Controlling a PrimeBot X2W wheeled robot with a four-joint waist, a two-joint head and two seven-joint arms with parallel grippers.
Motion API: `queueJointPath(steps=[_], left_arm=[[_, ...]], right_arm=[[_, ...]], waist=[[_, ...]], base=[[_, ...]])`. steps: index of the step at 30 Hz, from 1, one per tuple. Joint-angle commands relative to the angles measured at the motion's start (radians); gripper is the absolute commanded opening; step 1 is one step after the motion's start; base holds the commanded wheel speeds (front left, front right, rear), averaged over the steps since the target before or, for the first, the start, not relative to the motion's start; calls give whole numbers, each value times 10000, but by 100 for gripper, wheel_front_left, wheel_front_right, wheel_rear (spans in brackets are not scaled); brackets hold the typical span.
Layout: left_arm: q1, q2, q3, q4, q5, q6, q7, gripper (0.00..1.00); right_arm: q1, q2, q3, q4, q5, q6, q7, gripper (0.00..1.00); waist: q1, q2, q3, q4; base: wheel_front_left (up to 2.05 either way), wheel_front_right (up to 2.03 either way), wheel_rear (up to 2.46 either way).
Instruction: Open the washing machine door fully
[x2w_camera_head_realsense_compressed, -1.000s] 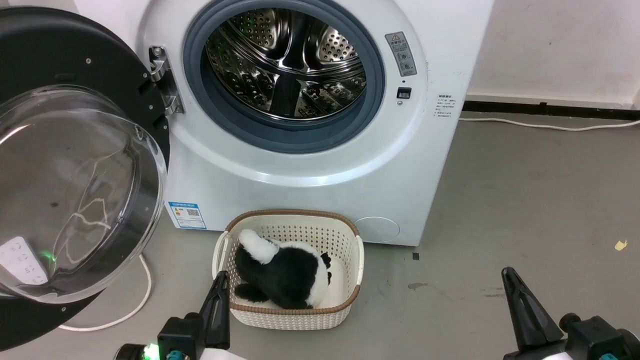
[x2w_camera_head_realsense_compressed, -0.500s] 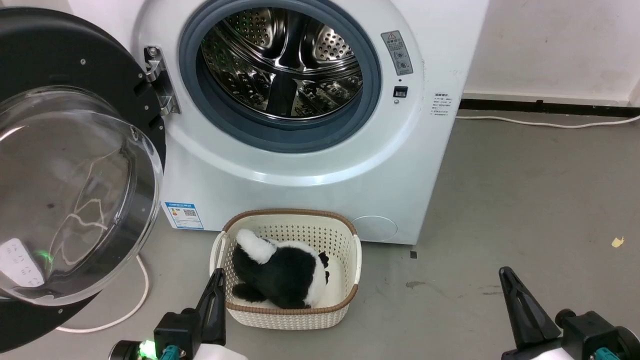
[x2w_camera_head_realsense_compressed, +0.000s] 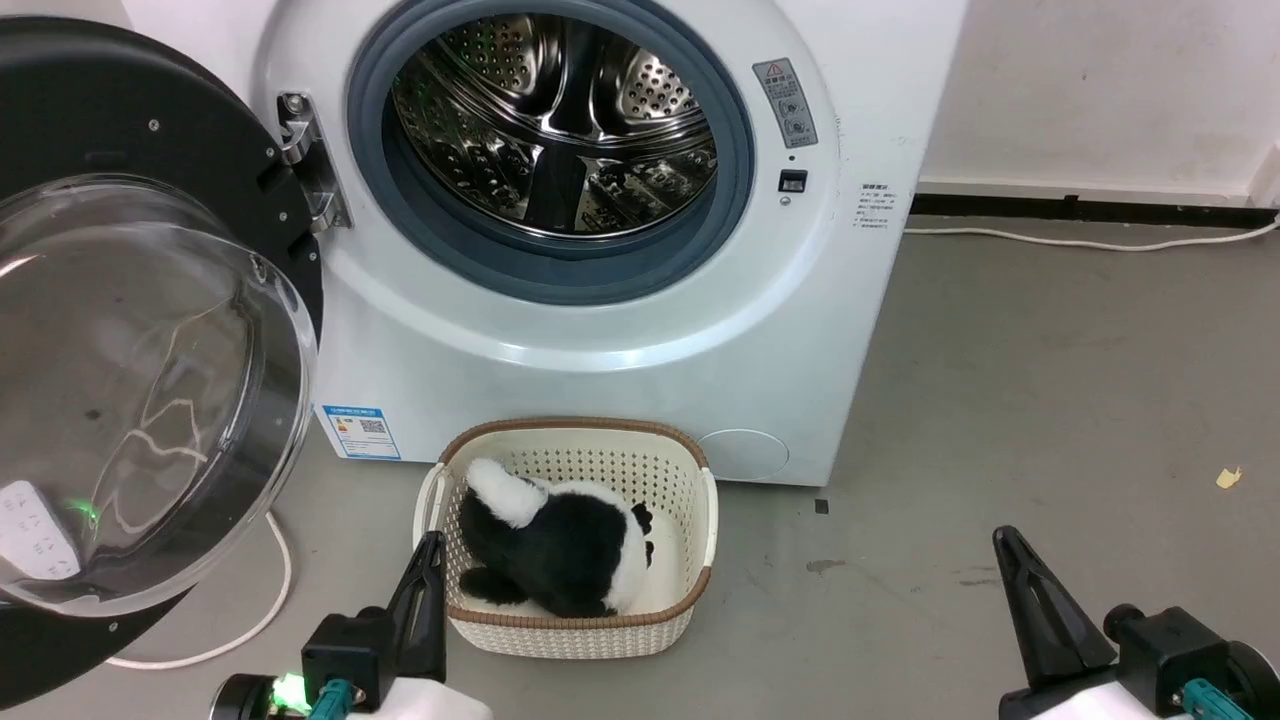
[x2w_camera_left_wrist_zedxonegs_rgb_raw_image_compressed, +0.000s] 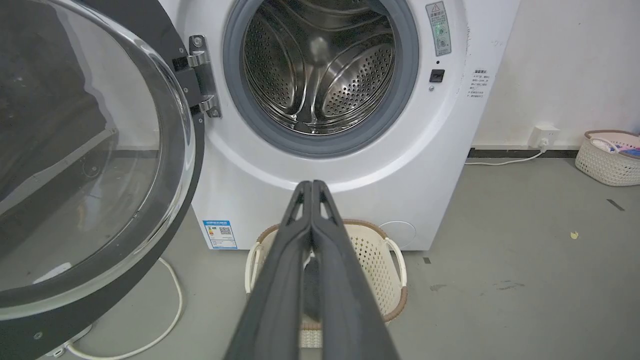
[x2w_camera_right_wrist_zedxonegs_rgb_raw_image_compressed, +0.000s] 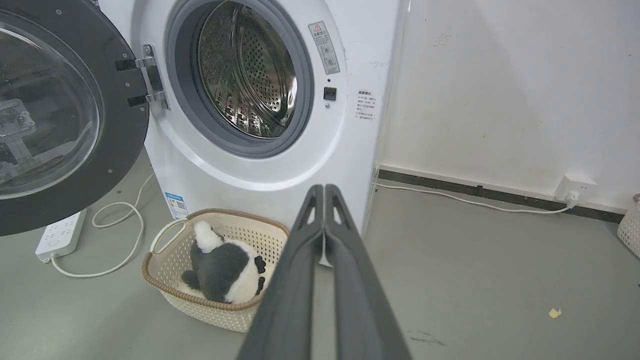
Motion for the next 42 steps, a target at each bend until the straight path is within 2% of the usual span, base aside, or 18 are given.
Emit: queueJointPath(steps=[1,42], left_arm=[[-150,-45,111,-49,114,-50,44,0],[-276,-544,1224,-291,918,-839,899,0]], right_arm=[[-179,22,21,17,-50,-4,42,0],[-590,40,96,97,-172,-7,901,0]], waist=[[-1,0,2,-6],[-1,0,80,-254]], base=[[0,0,0],[0,0,0]])
